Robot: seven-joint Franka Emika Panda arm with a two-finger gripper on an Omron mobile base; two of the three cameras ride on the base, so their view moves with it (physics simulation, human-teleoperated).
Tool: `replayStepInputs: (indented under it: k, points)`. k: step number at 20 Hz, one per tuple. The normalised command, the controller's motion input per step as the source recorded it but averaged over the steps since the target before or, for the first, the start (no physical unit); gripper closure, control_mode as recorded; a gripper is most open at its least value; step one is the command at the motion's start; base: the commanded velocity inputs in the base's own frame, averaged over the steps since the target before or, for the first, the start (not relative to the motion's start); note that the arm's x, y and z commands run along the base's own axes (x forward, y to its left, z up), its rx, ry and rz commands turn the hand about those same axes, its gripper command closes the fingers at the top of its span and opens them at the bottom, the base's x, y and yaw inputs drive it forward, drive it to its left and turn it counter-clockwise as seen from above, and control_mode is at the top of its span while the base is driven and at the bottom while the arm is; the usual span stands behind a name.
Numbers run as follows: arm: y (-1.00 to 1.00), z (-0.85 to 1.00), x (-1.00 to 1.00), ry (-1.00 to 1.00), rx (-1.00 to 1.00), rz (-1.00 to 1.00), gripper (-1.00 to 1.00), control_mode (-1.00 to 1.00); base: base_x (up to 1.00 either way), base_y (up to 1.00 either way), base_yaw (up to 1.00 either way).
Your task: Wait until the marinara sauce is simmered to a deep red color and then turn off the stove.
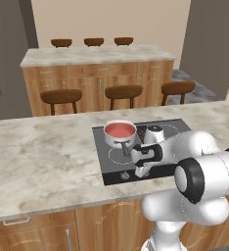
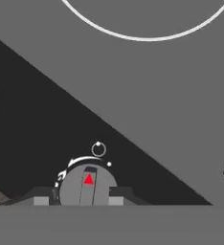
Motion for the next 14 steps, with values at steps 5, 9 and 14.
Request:
replayStepInputs:
  k: [5,9,14]
  points:
    - [-0.35,-0.50,-0.20,0.00,0.00,-0.73,1.00,-1.00,0.00,0.00,0.00]
    - [-0.37,-0.54,-0.20,0.00,0.00,-0.77,1.00,-1.00,0.00,0.00,0.00]
    - [-0.37,-0.54,-0.23,0.00,0.00,-0.79,1.00,-1.00,0.00,0.00,0.00]
